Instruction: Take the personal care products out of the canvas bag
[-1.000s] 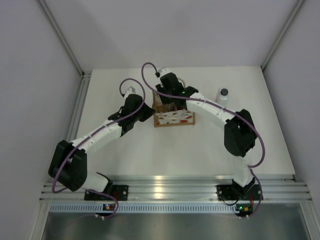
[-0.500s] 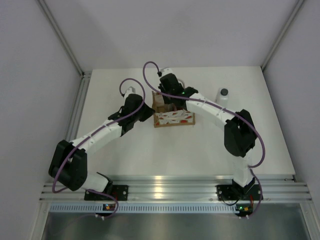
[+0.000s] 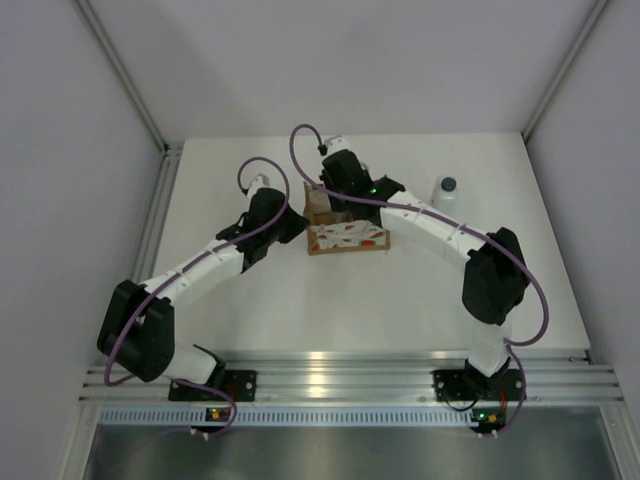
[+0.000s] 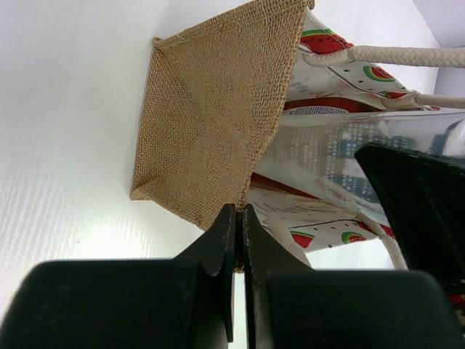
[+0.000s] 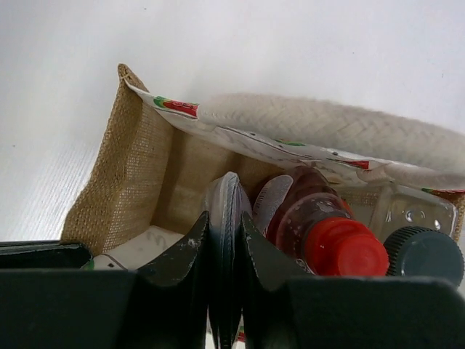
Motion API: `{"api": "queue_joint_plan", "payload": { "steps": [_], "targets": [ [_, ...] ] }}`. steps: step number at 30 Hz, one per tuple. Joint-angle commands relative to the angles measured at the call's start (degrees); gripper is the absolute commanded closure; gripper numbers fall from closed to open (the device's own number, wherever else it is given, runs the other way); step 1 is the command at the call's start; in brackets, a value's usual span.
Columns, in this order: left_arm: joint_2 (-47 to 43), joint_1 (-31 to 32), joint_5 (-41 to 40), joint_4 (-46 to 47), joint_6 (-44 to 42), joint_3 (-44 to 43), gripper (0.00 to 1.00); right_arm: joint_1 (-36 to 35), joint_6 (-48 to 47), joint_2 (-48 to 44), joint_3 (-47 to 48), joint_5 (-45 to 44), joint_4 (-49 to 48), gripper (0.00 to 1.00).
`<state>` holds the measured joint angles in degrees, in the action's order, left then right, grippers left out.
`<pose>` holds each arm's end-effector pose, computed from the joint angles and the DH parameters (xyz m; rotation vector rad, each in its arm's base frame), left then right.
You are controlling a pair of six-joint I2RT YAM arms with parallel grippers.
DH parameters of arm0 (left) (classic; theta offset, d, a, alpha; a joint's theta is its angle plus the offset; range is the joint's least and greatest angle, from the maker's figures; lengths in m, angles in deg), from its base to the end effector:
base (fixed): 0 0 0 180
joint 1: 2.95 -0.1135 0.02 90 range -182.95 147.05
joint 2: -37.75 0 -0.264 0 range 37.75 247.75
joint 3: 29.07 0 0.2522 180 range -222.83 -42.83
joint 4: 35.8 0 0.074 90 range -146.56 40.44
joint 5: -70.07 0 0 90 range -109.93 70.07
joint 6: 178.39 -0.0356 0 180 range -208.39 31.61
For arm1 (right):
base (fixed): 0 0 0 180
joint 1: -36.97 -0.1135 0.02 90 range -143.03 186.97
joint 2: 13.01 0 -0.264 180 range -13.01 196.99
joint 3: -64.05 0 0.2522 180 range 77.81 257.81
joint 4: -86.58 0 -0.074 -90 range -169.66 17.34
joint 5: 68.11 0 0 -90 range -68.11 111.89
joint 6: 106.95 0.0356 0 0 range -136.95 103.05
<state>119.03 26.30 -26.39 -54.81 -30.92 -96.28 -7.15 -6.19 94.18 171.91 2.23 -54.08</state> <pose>0.2779 -0.1510 0.2534 -0.6129 2.1571 -0.7422 0.3200 0.2936 0.3015 -0.4552 2.1563 0.1486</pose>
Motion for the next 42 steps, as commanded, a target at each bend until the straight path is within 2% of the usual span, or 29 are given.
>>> {"api": "queue_joint_plan", "payload": {
  "steps": [1,16,42],
  "targets": [
    [-1.3,-0.3,-2.1,-0.5,0.6,-0.1,1.00,-1.1,0.5,-5.6,0.4,-1.7,-3.1,1.00],
    [-0.4,-0.3,-1.5,-0.5,0.4,-0.1,1.00,-3.0,-2.4,-12.3,1.5,-0.3,-1.0,1.00],
    [-0.7,-0.3,-1.4,-0.6,0.6,0.4,1.00,-2.8,-6.8,-20.8,8.4,-3.4,5.2,1.00]
  ]
}}
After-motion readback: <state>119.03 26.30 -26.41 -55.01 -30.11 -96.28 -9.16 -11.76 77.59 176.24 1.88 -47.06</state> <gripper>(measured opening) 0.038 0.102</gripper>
